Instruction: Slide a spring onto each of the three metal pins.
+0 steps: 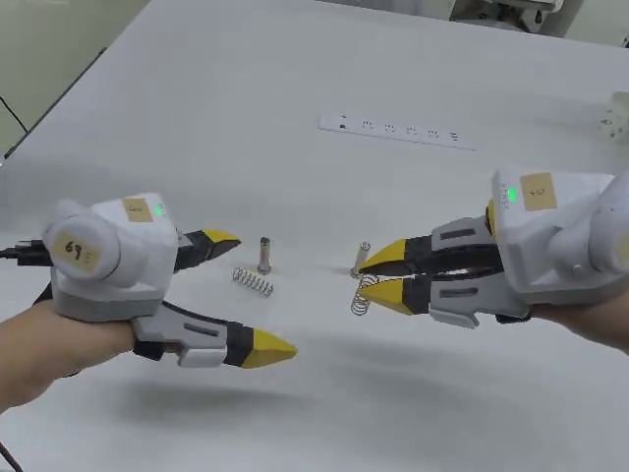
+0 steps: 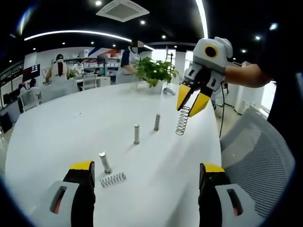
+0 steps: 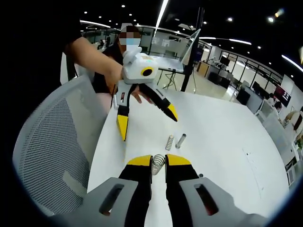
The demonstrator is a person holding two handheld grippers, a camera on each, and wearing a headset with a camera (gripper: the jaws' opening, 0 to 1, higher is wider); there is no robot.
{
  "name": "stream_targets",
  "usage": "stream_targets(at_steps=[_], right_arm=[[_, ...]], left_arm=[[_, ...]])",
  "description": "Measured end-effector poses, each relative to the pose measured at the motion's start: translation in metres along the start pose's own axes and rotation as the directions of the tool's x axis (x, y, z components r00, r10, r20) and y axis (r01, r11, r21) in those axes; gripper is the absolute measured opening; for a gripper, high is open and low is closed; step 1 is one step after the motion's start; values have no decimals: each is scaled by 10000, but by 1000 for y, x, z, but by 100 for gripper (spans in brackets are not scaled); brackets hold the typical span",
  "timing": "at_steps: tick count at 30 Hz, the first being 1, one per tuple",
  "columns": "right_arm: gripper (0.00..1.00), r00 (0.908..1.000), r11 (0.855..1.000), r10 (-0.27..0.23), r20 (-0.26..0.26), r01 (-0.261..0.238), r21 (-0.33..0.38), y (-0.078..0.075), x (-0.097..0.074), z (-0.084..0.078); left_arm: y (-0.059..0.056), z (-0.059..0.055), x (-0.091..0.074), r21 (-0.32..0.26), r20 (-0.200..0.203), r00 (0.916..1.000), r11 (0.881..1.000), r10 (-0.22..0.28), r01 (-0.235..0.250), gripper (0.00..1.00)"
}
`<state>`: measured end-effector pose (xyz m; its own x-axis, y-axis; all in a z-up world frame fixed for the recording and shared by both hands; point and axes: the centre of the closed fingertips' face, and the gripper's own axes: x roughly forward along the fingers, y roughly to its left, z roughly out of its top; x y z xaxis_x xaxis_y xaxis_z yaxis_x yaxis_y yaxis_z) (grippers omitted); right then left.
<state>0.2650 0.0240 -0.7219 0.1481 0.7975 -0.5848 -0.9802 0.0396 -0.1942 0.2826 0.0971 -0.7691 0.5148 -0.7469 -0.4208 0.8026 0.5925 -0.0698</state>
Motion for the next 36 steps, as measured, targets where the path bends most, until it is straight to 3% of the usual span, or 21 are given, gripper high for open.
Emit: stream_targets(at_steps=[4,18,26,36], right_arm=[[7,9999,9999,-99,-55,99,47,-2,0,-3],[7,9989,9994,-347,-304,348,15,-12,1,-15],[7,9951,9961,-862,-484,869,123,-38,3,-20],[7,9867,9865,-1562,-452,1581,417,-75,5,-18]], left_arm=[[9,-4,-6,-289,106,9994,9990,344,-340,98],[21,-14,-19,-983,246,9959,9916,870,-842,98],[24,-24,-26,-1199,141,9946,9877,1025,-1001,98],[24,-27,-28,-1310,106,9942,9859,1067,-1044,98]])
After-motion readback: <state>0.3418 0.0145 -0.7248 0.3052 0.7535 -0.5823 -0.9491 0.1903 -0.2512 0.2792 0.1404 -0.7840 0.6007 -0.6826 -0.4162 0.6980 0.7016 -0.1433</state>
